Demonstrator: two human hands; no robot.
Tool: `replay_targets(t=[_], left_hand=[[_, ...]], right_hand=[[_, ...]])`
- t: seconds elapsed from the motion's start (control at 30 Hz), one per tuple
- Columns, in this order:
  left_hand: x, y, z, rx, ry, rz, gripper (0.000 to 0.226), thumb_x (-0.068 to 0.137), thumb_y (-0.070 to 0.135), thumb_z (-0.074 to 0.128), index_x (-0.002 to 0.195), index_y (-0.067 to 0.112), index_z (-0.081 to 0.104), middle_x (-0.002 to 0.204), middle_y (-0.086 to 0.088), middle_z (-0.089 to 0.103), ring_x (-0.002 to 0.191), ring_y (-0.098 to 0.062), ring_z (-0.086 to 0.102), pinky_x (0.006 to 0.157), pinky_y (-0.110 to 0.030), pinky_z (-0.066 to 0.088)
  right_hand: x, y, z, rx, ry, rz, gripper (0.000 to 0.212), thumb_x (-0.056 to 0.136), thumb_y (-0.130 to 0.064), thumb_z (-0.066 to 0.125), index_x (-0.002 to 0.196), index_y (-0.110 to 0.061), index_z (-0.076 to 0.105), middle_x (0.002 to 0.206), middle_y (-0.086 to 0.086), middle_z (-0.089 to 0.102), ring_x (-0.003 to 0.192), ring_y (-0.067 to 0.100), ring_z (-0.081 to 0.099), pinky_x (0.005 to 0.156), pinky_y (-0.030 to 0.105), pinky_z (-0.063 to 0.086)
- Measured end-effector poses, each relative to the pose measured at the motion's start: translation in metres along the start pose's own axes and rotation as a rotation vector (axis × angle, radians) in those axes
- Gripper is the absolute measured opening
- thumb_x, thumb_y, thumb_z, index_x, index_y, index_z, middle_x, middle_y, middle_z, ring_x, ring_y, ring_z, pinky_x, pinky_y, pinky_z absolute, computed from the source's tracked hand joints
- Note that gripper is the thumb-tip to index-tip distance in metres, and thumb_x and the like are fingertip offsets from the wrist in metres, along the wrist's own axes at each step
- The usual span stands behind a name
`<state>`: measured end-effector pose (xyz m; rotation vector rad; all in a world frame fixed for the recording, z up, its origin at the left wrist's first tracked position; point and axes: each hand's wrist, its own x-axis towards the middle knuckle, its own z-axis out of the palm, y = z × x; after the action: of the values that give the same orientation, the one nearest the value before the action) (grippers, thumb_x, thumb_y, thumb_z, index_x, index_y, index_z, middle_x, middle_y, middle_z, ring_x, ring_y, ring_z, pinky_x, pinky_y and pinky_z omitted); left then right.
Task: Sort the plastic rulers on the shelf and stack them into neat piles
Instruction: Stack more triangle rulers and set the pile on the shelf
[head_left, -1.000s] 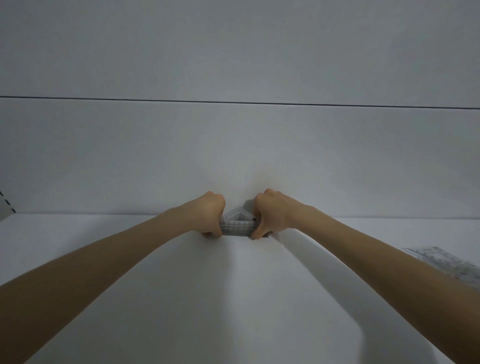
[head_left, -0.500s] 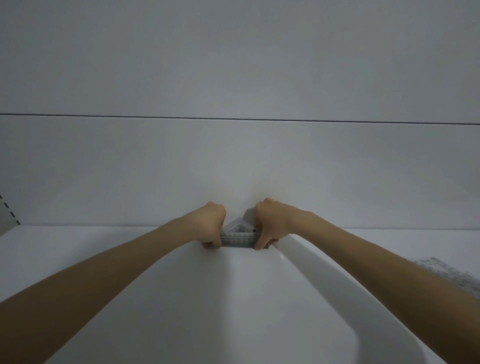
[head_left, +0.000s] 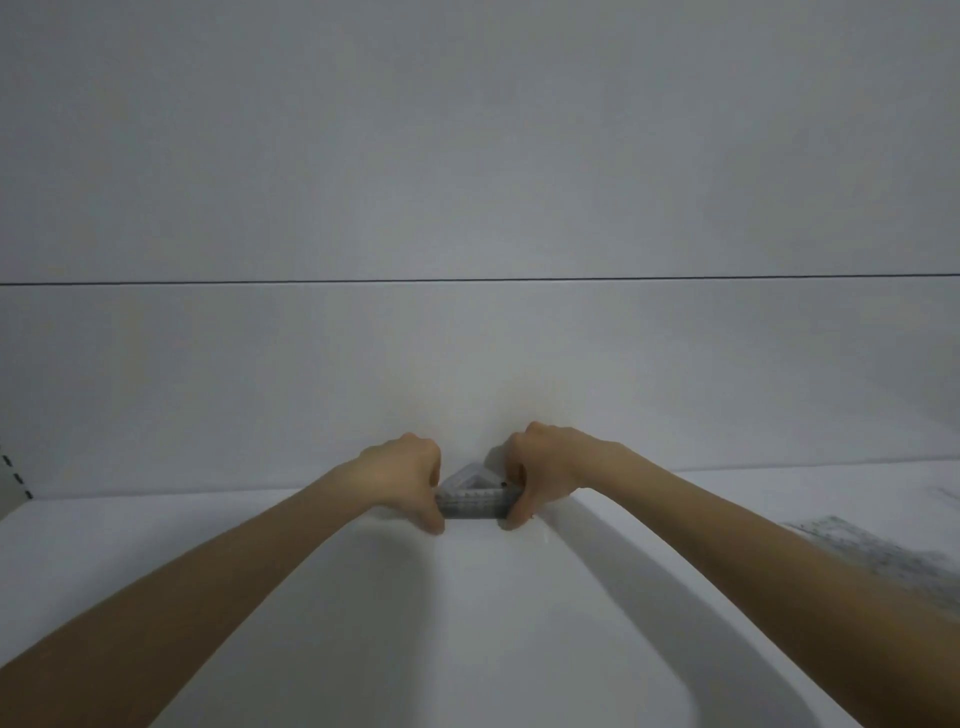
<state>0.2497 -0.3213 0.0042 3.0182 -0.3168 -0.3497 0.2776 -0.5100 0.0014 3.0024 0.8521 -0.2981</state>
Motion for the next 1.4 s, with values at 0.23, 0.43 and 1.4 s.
replay_targets(t=[0.23, 0.43, 1.4], left_hand=[[-0.023, 0.009, -0.022, -0.055, 0.162, 0.157, 0.066, 0.073, 0.036, 0.077, 0.13, 0.022, 0.047, 0.123, -0.002, 0.048, 0.114, -0.019, 0.04, 0.092, -0.032, 0.044], [-0.034, 0.057, -0.024, -0.138, 0.3, 0.258, 0.06, 0.077, 0.03, 0.074, 0.13, 0.024, 0.047, 0.128, -0.002, 0.041, 0.124, -0.021, 0.029, 0.097, -0.029, 0.036], [-0.015, 0.323, 0.057, -0.522, 0.428, 0.206, 0.022, 0.09, 0.021, 0.056, 0.111, 0.022, 0.062, 0.126, 0.003, 0.051, 0.126, -0.015, 0.033, 0.101, -0.034, 0.04]], right_hand=[[-0.049, 0.006, -0.011, 0.11, 0.133, -0.025, 0.066, 0.087, -0.049, 0.061, 0.144, -0.025, 0.038, 0.144, -0.001, 0.047, 0.128, 0.021, 0.044, 0.103, 0.036, 0.039], [-0.102, 0.028, -0.018, 0.151, 0.207, -0.013, 0.057, 0.093, -0.041, 0.056, 0.146, -0.031, 0.035, 0.147, -0.005, 0.045, 0.125, 0.019, 0.048, 0.102, 0.031, 0.038], [-0.269, 0.235, 0.036, 0.181, 0.063, -0.024, 0.039, 0.075, -0.037, 0.078, 0.113, -0.034, 0.07, 0.11, -0.006, 0.067, 0.079, -0.001, 0.048, 0.066, 0.016, 0.04]])
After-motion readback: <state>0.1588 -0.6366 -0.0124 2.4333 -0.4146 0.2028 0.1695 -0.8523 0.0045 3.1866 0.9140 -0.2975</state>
